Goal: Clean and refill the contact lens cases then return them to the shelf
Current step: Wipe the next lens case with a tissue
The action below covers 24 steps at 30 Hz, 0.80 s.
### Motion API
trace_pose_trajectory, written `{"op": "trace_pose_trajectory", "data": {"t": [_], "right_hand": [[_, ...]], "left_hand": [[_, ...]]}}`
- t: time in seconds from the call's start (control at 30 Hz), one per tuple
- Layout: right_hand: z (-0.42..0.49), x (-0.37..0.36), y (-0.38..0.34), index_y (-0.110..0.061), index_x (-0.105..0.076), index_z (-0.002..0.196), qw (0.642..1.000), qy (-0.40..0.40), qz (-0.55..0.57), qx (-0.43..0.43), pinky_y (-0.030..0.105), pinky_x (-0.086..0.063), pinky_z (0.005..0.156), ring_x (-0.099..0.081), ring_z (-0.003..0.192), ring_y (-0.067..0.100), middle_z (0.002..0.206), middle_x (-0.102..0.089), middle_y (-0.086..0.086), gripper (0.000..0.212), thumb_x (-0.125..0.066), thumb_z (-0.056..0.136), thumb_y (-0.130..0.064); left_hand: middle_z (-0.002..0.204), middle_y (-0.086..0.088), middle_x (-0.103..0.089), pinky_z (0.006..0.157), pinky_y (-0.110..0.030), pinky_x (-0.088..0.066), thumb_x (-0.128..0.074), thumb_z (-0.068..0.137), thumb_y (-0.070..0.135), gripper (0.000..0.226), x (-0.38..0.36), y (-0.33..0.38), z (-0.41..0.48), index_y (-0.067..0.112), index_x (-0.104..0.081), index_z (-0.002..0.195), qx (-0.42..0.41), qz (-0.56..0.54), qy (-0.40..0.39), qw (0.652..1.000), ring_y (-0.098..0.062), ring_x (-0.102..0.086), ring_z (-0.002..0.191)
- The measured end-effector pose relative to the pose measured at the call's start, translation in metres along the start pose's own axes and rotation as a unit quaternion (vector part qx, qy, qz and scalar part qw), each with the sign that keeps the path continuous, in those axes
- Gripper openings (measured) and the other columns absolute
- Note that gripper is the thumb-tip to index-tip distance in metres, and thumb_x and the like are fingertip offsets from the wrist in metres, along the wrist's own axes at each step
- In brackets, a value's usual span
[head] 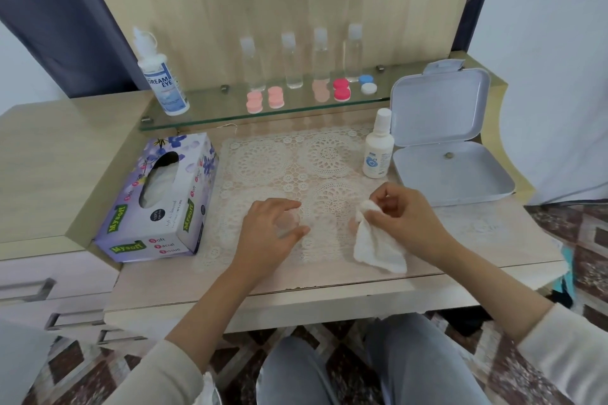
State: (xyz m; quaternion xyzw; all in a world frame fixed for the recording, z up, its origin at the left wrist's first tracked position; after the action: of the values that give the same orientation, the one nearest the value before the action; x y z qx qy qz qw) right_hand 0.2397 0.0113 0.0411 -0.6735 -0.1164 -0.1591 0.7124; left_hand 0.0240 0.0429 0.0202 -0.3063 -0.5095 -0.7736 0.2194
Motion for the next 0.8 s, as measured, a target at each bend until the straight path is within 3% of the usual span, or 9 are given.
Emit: {"op": "trace_pose_trajectory", "data": {"t": [0.1, 0.27, 0.37, 0.43, 0.5, 0.6, 0.7, 0.8], "right_hand": [[-0.004, -0.012, 0.005, -0.018, -0.055, 0.069, 1.000, -0.019, -0.023, 0.001, 0.015, -0.043, 0.059, -0.057, 0.063, 0.006, 0.071, -0.065, 0.003, 0.019, -0.065, 0.080, -0.007], [0.008, -0.017, 0.007, -0.022, -0.052, 0.068, 0.998, -0.004, -0.051, 0.027, 0.008, -0.039, 0.060, -0.052, 0.062, -0.005, 0.068, -0.058, -0.010, 0.024, -0.065, 0.079, -0.005], [0.015, -0.018, 0.011, -0.019, -0.054, 0.071, 0.997, 0.008, -0.066, 0.039, 0.008, -0.038, 0.059, -0.052, 0.063, -0.002, 0.069, -0.058, -0.009, 0.020, -0.064, 0.080, -0.005], [0.018, -0.018, 0.011, -0.012, -0.058, 0.075, 0.993, 0.032, -0.094, 0.066, 0.016, -0.040, 0.062, -0.053, 0.066, 0.007, 0.071, -0.060, -0.002, 0.012, -0.064, 0.079, -0.003], [0.018, -0.018, 0.001, -0.007, -0.064, 0.075, 0.969, 0.078, -0.166, 0.166, 0.021, -0.042, 0.060, -0.053, 0.064, 0.012, 0.070, -0.062, 0.001, 0.005, -0.065, 0.075, -0.002], [0.017, -0.018, -0.019, -0.003, -0.067, 0.071, 0.903, 0.115, -0.271, 0.314, 0.019, -0.040, 0.050, -0.054, 0.055, 0.016, 0.068, -0.061, 0.006, 0.008, -0.063, 0.064, -0.002], [0.021, -0.015, -0.035, -0.003, -0.067, 0.071, 0.880, 0.125, -0.283, 0.360, 0.019, -0.037, 0.047, -0.052, 0.056, 0.016, 0.069, -0.058, 0.008, 0.011, -0.064, 0.062, 0.004], [0.020, -0.027, -0.032, -0.002, -0.067, 0.072, 0.875, 0.082, -0.297, 0.374, 0.027, -0.045, 0.042, -0.056, 0.057, 0.022, 0.070, -0.058, 0.010, 0.019, -0.072, 0.059, 0.011]], "left_hand": [[0.111, 0.012, -0.058, 0.094, -0.034, -0.031, -0.047, 0.065, 0.061, 0.062, -0.008, -0.001, 0.004, 0.021, -0.068, 0.106, -0.040, 0.065, -0.008, 0.997, -0.011, -0.042, 0.107], [0.121, 0.011, -0.056, 0.095, -0.029, -0.019, -0.038, 0.065, 0.065, 0.066, -0.016, -0.005, 0.006, 0.023, -0.069, 0.106, -0.052, 0.103, -0.022, 0.993, -0.014, -0.038, 0.116], [0.115, 0.009, -0.060, 0.093, -0.032, -0.023, -0.045, 0.068, 0.059, 0.055, -0.016, -0.008, 0.005, 0.022, -0.072, 0.098, -0.067, 0.092, 0.000, 0.993, -0.009, -0.037, 0.110], [0.106, 0.006, -0.063, 0.088, -0.035, -0.028, -0.052, 0.070, 0.053, 0.045, -0.015, -0.007, 0.003, 0.021, -0.072, 0.094, -0.101, 0.099, 0.028, 0.990, -0.009, -0.039, 0.103], [0.097, 0.005, -0.064, 0.084, -0.034, -0.031, -0.054, 0.072, 0.049, 0.040, -0.014, -0.006, 0.001, 0.020, -0.072, 0.094, -0.119, 0.109, 0.039, 0.986, -0.009, -0.041, 0.096], [0.086, 0.003, -0.064, 0.079, -0.032, -0.036, -0.055, 0.075, 0.045, 0.039, -0.015, -0.006, -0.004, 0.017, -0.072, 0.096, -0.157, 0.135, 0.049, 0.977, -0.010, -0.043, 0.088], [0.084, 0.000, -0.064, 0.073, -0.031, -0.042, -0.056, 0.076, 0.042, 0.038, -0.016, -0.008, -0.006, 0.013, -0.071, 0.098, -0.171, 0.126, 0.053, 0.976, -0.011, -0.044, 0.086], [0.084, -0.001, -0.063, 0.068, -0.034, -0.048, -0.058, 0.077, 0.040, 0.038, -0.016, -0.008, -0.006, 0.011, -0.071, 0.099, -0.176, 0.113, 0.053, 0.976, -0.012, -0.044, 0.085]]}}
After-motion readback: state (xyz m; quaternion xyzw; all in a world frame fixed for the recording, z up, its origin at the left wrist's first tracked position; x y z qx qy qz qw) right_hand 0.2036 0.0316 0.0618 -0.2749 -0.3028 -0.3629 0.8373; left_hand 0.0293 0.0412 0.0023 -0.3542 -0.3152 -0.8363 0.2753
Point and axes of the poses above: each hand's wrist, its own z-axis towards the middle knuckle, its own x-axis out of the back of the hand, y = z × x, the point moved 4 cm from there along z, towards the middle knuckle
